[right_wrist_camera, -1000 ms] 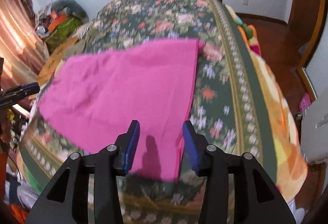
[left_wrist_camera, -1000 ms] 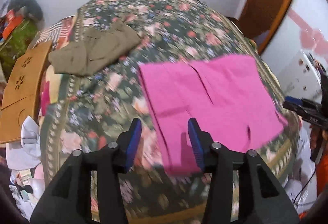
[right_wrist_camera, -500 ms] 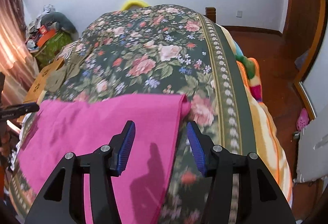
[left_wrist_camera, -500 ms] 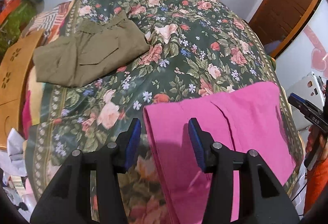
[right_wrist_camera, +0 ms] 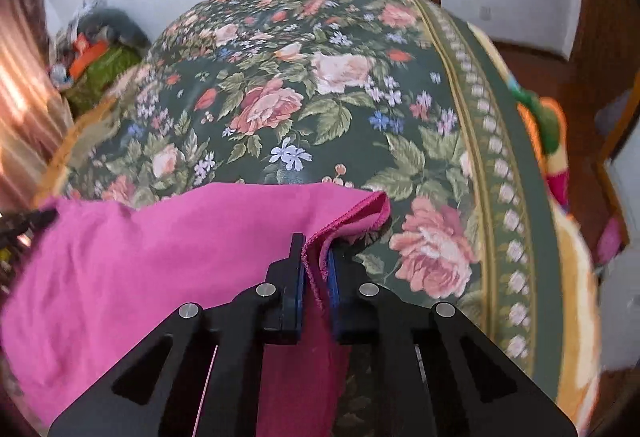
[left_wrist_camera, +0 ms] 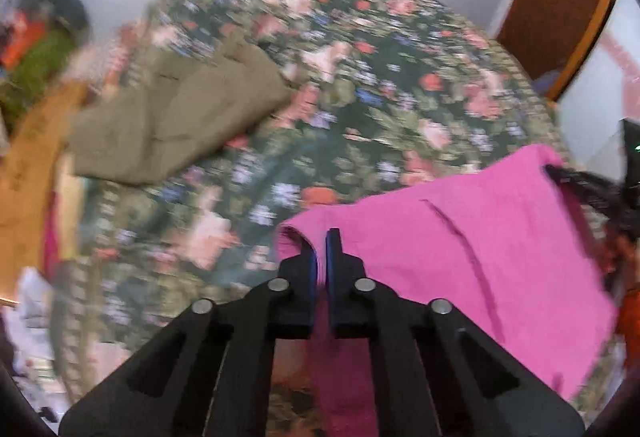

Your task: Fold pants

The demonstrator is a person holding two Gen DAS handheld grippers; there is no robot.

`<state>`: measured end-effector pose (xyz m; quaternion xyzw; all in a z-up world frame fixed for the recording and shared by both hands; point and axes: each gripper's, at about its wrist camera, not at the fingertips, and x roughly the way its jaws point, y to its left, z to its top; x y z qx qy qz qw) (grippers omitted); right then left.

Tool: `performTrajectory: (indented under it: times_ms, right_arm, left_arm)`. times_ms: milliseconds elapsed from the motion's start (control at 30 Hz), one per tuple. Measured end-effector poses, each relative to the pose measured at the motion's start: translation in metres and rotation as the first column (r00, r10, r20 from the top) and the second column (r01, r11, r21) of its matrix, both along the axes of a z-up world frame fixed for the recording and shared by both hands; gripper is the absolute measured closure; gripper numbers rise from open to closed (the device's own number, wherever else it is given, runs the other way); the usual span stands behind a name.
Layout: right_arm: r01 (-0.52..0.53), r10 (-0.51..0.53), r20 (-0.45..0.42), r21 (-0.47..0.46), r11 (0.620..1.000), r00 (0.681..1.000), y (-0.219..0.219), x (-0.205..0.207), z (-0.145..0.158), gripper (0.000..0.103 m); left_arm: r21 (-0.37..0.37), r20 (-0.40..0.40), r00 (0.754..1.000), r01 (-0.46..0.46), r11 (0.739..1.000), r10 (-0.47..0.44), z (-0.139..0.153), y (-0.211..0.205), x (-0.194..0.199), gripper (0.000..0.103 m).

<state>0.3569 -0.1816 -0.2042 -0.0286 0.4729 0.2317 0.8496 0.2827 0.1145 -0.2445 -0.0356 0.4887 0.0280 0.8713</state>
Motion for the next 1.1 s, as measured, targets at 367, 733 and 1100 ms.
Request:
performTrajectory:
  times_ms: [367,733,1100]
  right_arm:
    - [0.001,0.011,0.067,-0.17,0.985,0.998,0.006,-0.012,0.017,0.095]
    - [-0.149,0.146,0.08,0.037,0.988,0.986,0.04,-0.048,0.084,0.066]
    - [-0.26,0.258,-0.21,0.019,0.965,0.943,0.101,-0.05,0.001,0.059]
  left_arm:
    - [0.067,-0.024,0.999,-0.031,0.997,0.032,0.01,0.008,-0.01,0.092]
    - [0.014,0.06,0.994,0.086,0.996,-0.087,0.061,-0.021,-0.009,0.078]
    - [-0.071,-0.114,0.977,0.172,0.983,-0.179,-0.004,-0.053,0.009,0.077]
